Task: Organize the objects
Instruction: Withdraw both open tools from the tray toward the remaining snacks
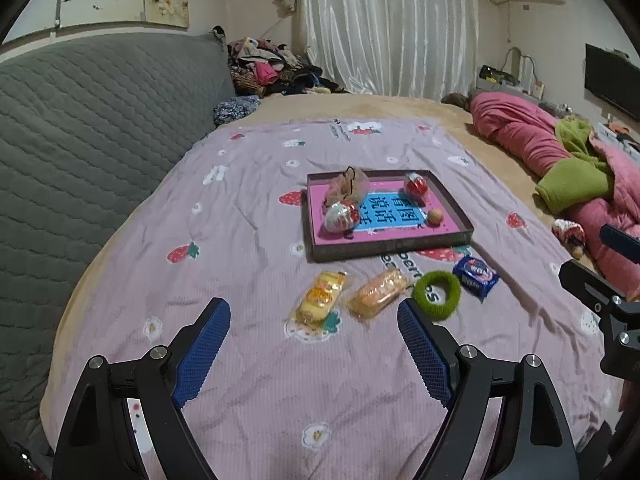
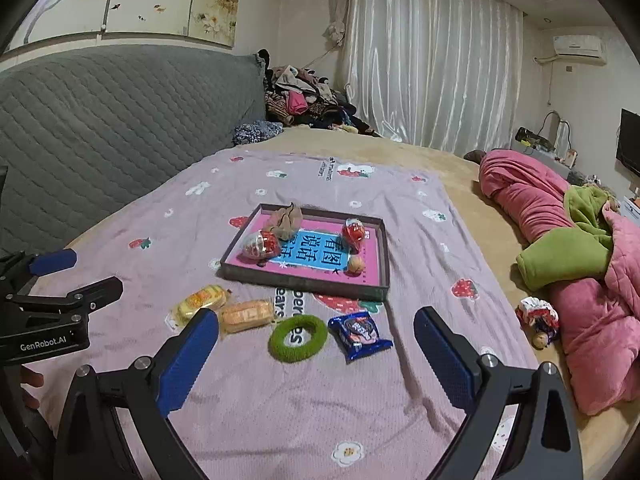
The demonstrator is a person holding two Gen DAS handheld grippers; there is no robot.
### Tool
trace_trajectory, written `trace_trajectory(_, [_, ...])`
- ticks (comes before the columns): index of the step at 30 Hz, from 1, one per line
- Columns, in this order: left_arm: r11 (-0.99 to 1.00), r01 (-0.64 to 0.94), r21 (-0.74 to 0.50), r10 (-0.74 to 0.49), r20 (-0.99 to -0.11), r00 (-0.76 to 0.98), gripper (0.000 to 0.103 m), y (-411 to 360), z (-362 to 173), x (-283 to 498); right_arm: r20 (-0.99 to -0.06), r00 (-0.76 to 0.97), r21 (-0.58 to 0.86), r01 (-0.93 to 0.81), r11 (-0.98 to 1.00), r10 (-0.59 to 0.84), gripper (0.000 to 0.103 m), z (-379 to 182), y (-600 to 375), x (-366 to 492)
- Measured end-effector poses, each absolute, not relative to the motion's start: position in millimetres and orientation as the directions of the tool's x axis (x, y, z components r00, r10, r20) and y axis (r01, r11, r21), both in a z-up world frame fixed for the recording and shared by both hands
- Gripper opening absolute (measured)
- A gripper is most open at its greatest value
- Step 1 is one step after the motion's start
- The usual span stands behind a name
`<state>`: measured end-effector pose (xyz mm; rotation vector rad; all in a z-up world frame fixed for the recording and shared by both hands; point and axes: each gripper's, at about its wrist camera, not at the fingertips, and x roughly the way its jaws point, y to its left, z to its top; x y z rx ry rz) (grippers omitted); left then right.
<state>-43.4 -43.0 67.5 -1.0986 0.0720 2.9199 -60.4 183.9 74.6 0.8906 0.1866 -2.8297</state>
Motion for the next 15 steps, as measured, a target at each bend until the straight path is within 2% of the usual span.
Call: trace_trajectory(15, [-0.996, -0.066, 0.058, 0.009, -0.674, -0.739, 0.087, -39, 54, -15, -0.595, -0.791, -0.111, 0.255, -0.961, -0.141, 0.099, 63, 164, -35])
